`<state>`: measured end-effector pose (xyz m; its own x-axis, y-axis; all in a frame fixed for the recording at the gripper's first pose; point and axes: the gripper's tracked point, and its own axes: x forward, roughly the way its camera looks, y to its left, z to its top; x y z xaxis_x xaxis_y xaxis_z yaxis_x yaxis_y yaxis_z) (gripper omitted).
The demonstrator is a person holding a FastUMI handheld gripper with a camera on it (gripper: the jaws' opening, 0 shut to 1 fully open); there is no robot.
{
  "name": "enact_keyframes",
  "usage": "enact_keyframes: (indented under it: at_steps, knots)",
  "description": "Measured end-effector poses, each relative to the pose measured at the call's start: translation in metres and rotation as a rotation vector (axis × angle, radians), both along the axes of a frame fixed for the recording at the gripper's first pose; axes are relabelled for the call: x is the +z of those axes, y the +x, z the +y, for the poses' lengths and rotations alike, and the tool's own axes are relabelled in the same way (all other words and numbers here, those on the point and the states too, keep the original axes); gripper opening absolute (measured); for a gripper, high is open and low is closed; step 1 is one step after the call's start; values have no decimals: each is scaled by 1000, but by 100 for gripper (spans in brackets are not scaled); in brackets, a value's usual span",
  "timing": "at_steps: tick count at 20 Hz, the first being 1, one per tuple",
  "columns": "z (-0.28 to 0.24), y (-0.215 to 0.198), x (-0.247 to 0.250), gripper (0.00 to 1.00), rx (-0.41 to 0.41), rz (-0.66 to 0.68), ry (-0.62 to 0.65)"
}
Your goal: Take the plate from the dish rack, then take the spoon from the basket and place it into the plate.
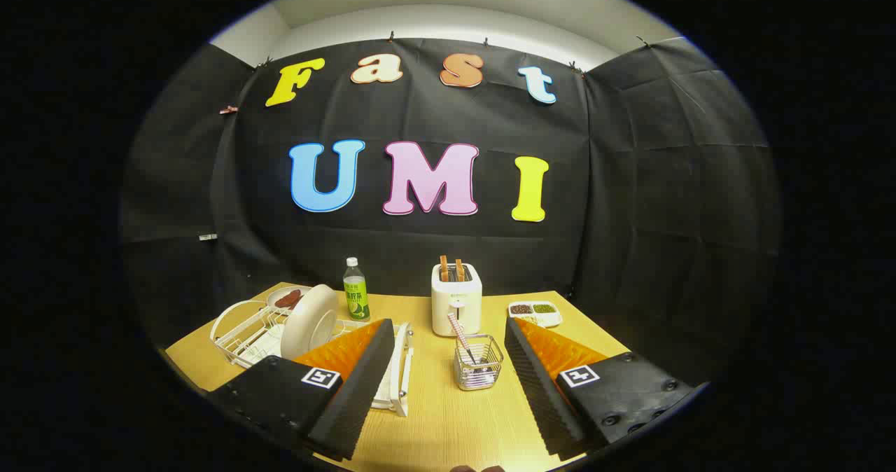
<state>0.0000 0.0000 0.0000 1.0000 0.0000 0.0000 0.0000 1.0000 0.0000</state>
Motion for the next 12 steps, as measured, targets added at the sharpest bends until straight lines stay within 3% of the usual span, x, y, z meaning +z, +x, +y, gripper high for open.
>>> enact_keyframes:
  at_steps: [12]
  knots:
    - [15,-5,-23,98,24,69,9]
